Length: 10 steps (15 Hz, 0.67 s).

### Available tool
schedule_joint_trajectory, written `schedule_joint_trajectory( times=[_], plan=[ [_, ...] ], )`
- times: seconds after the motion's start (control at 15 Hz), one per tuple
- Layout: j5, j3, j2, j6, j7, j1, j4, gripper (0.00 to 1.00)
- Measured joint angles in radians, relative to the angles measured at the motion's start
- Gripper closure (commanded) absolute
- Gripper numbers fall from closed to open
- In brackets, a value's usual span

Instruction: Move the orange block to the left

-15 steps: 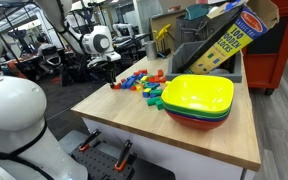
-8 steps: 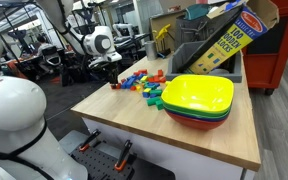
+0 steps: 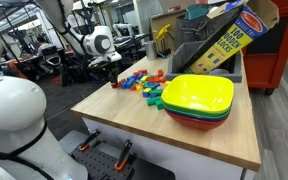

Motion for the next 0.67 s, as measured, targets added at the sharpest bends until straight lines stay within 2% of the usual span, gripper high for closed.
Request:
schedule_joint_trajectory(
  times=[0.4, 0.67],
  plan=[
    [-0.012, 0.007, -0.014, 0.005, 0.023, 0.008, 0.0, 0.92],
    [-0.059, 0.004, -0.054, -0.009, 0.032, 0.004, -0.001, 0.92]
  ],
)
